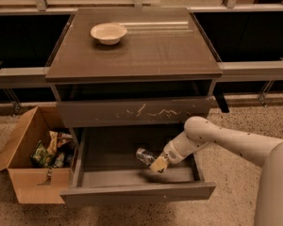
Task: Place redbull can into middle drawer
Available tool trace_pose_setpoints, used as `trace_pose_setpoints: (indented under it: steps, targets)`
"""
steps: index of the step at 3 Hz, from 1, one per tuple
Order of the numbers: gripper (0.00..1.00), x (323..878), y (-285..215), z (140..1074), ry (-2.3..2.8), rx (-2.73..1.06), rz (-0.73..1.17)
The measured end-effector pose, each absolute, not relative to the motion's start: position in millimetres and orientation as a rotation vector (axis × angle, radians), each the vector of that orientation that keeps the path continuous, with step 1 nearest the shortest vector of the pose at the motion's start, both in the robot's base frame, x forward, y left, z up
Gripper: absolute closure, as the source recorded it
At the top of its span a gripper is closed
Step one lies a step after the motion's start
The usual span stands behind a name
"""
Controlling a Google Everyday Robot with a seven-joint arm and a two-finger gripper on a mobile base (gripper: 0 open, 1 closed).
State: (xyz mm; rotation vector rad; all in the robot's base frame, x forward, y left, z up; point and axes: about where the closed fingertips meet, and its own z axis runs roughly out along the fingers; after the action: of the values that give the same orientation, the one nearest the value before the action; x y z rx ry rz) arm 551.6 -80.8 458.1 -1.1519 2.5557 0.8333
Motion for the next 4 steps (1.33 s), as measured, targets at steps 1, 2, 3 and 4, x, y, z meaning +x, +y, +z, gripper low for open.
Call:
trace_pose_setpoints:
  steps: [1, 2, 3, 4]
  targets:
    - [1.0, 567.7, -79.6, 437.6, 2.549, -1.127, 0.863]
    - [1.0, 574.6, -76.0, 415.8, 2.545, -1.129, 0.909]
    - [0.74, 579.0, -68.6, 399.6, 2.539, -1.136, 0.965]
    - [0.5, 581.1, -63.5, 394.7, 2.524, -1.154, 0.998]
